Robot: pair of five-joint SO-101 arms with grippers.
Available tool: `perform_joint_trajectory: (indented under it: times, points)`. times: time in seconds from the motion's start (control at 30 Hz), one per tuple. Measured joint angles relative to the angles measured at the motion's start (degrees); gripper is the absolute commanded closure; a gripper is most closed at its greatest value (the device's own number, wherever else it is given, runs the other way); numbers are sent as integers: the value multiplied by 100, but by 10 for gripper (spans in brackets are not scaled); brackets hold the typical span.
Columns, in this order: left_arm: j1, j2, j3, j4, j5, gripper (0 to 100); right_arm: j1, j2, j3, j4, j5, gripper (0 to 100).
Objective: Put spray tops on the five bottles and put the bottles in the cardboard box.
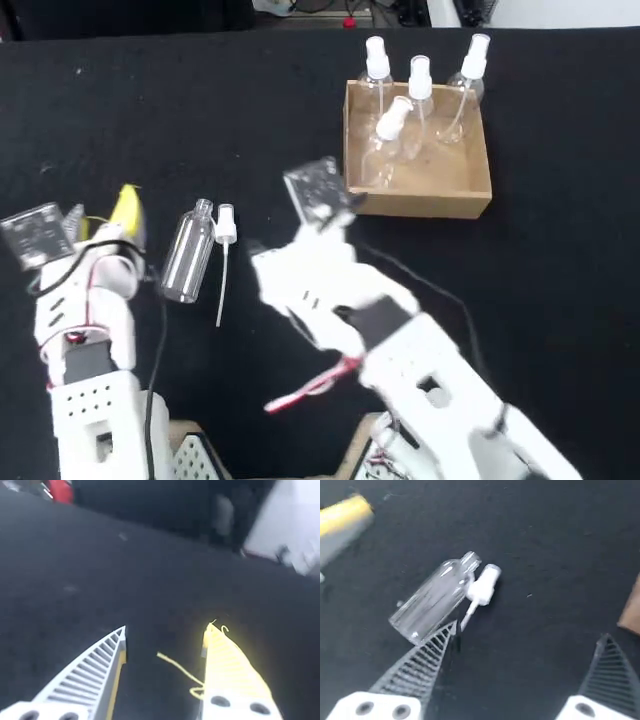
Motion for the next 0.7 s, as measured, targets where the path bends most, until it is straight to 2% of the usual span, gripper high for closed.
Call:
perform_joint_trajectory:
  times: [0.07,0.17,0.27,0.37,0.7]
  points:
    - [-281,0,123,-290,123,759,-202,659,-264,-448,-325,617]
    - [-624,0,316,-607,703,759,-527,1662,-791,-1002,-923,617]
    - [-1011,0,352,-747,1433,759,-818,2576,-1442,-1169,-1424,617]
    - [-1354,0,352,-756,1829,759,-905,3420,-2101,-1204,-1785,617]
    - [-1776,0,352,-756,1969,759,-914,5371,-3569,-1222,-2321,617]
